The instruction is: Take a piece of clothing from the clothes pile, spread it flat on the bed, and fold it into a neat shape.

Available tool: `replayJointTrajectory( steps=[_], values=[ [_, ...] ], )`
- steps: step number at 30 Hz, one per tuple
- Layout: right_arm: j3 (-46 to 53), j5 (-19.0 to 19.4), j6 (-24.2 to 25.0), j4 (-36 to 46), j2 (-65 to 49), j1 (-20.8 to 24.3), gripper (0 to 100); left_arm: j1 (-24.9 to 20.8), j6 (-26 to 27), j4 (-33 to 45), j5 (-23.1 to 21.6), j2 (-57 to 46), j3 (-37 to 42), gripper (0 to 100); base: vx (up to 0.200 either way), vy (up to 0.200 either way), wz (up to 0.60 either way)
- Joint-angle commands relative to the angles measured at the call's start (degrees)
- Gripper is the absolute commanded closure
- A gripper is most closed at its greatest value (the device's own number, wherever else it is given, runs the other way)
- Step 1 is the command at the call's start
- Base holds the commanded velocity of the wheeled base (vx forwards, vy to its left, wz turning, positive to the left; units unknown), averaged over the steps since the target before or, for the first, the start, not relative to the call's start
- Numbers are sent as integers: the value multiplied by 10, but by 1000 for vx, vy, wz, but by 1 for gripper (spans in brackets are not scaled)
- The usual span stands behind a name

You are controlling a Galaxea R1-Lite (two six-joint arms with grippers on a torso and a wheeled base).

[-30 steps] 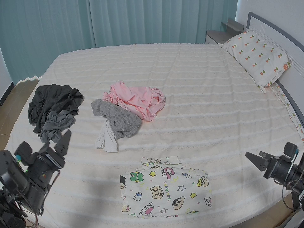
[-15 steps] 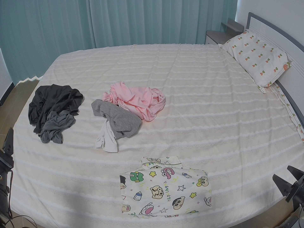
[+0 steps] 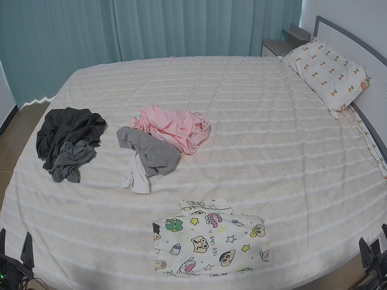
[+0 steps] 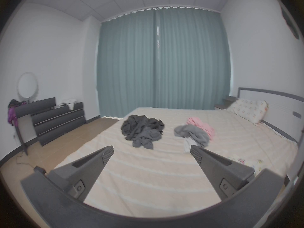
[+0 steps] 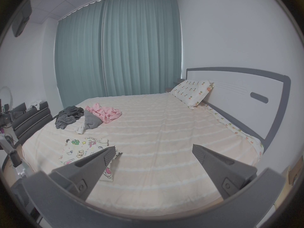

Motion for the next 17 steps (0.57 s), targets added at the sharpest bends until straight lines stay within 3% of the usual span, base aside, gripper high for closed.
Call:
replayJointTrajectory(
  steps=[1,3,9,17],
  values=[
    [10,35,-25,9,-84,0,0,17,11,26,-78,-62,10,0,0,0,0],
    [15,37,-44,1,-84,1,0,15,26,50,-129,-57,10,0,0,0,0],
    [30,17,2,-3,-84,0,0,15,41,50,-137,-62,10,0,0,0,0],
    [30,16,7,-6,-84,1,0,15,33,52,-136,-62,10,0,0,0,0]
  ],
)
